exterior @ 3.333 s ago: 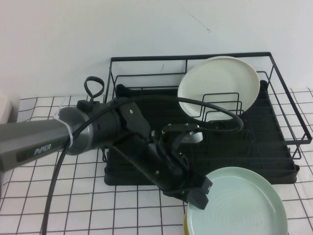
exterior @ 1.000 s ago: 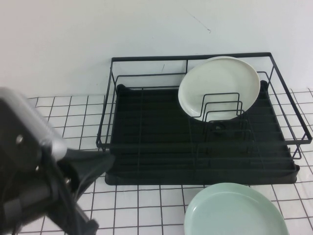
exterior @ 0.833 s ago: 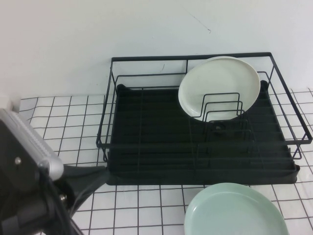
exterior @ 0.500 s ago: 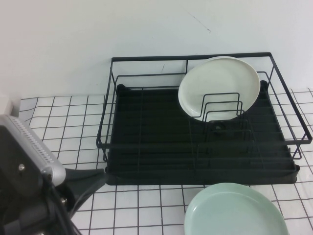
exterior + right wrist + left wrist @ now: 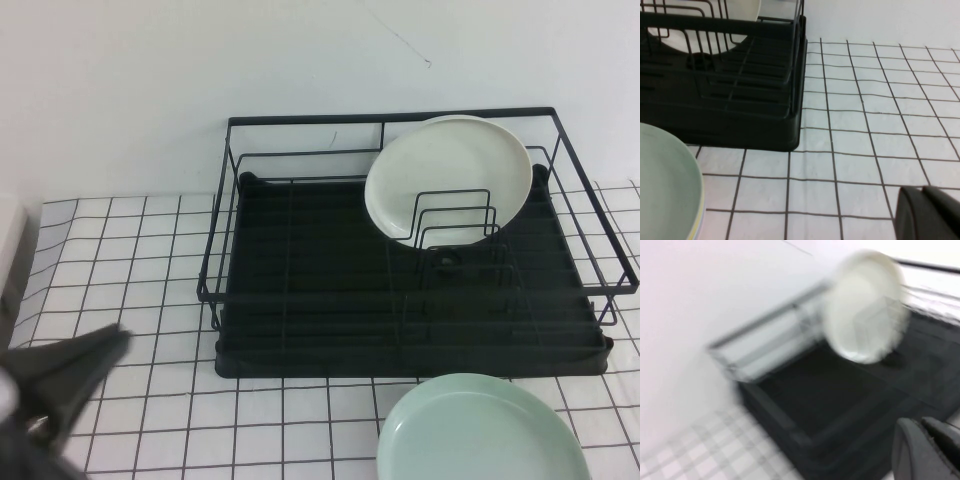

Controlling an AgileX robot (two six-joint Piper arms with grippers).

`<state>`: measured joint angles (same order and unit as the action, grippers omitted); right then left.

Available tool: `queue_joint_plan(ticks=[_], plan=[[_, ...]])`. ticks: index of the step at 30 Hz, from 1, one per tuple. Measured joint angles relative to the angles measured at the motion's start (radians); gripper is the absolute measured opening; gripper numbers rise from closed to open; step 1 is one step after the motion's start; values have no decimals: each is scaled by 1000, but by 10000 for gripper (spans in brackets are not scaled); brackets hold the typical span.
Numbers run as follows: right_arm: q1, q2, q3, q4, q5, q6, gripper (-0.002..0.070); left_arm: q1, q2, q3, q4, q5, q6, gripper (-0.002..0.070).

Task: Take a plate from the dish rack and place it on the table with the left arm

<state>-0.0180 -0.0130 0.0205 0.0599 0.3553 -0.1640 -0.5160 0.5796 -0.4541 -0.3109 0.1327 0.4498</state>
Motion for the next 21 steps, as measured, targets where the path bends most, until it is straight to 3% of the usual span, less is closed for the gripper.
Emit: queue_joint_plan(ticks=[5, 14, 18, 21], plan=[[0, 0, 0, 0, 0, 0, -1, 148, -226, 206, 195, -133, -225, -2], [0, 0, 0, 0, 0, 0, -1, 488, -556, 378, 282, -112, -425, -2], [0, 0, 0, 0, 0, 0, -1, 561, -588, 386, 297, 33, -433, -2], [0, 0, 0, 0, 0, 0, -1, 572, -590, 386, 311, 145, -433, -2]])
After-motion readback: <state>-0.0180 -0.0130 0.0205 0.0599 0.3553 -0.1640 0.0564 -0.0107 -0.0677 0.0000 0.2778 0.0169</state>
